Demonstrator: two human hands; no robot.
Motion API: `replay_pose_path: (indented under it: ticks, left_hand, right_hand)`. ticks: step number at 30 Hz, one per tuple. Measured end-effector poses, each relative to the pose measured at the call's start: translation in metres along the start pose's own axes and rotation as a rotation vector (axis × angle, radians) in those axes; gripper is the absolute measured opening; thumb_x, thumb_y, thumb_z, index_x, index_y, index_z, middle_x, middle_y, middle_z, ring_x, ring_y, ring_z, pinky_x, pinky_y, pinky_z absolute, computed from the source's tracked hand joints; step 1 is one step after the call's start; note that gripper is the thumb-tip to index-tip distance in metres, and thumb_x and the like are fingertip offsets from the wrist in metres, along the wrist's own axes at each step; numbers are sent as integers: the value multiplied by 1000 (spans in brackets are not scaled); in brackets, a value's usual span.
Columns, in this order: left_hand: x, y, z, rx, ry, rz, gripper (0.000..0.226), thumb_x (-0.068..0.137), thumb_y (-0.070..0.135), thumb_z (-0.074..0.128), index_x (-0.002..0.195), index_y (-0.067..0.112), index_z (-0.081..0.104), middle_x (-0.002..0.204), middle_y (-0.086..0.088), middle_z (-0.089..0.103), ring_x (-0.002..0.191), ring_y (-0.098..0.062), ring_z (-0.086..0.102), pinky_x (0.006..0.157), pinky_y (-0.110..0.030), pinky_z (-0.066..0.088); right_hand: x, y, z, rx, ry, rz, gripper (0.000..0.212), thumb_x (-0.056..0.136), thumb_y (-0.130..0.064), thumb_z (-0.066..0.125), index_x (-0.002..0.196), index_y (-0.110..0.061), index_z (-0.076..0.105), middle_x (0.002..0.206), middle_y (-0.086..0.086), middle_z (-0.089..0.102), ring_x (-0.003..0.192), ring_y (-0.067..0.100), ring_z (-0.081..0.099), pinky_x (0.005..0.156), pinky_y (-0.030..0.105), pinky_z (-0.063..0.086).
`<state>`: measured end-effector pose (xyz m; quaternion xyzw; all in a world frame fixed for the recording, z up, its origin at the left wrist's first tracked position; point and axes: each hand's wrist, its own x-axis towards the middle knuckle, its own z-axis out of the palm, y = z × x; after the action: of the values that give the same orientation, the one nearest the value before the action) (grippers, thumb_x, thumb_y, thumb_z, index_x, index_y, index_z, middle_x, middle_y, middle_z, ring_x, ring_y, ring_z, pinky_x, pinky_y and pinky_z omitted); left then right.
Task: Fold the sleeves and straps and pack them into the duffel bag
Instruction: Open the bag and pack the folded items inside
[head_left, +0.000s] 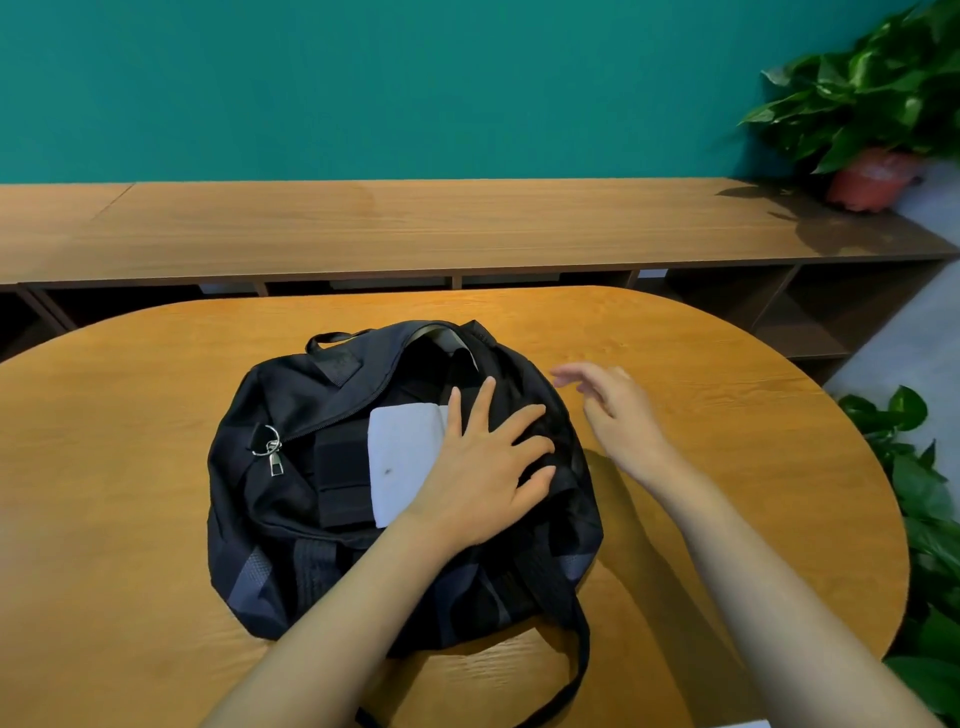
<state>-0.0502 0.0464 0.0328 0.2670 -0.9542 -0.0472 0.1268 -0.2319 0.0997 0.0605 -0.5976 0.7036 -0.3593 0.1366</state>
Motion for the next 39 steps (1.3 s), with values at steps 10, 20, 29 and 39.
replay_pose_path:
  ticks: [10,20,29,39]
  left_hand:
    - [-6,1,1,-9,38,-49,48,96,52,25,125,35,58,155,13,33,150,-36,-4,115,-55,-14]
    - [-5,-1,2,-2,23,-78,49,96,53,22,123,35,59,154,15,31,150,-36,-2,116,-58,-9]
    - [-11,0,2,-4,-6,-74,49,96,53,22,121,36,60,153,15,35,150,-35,2,118,-59,-6]
    - [-10,-2,-5,18,-43,-77,57,93,56,16,121,35,61,153,14,35,149,-37,7,116,-60,-5]
  right_hand:
    - [70,-13,10,-903,-412,-517,59,101,-8,40,153,-33,28,152,-12,32,123,18,31,92,31,30]
    - [30,25,1,-915,-411,-664,22,91,-8,55,106,-23,63,114,-7,58,108,22,46,79,35,30]
    - [-27,28,0,-722,-429,-486,25,95,-9,45,109,-27,55,104,-13,49,98,17,33,82,36,27]
    - [-52,17,-22,-508,-326,-426,12,90,-38,61,92,-35,49,106,-24,50,105,6,34,95,37,24]
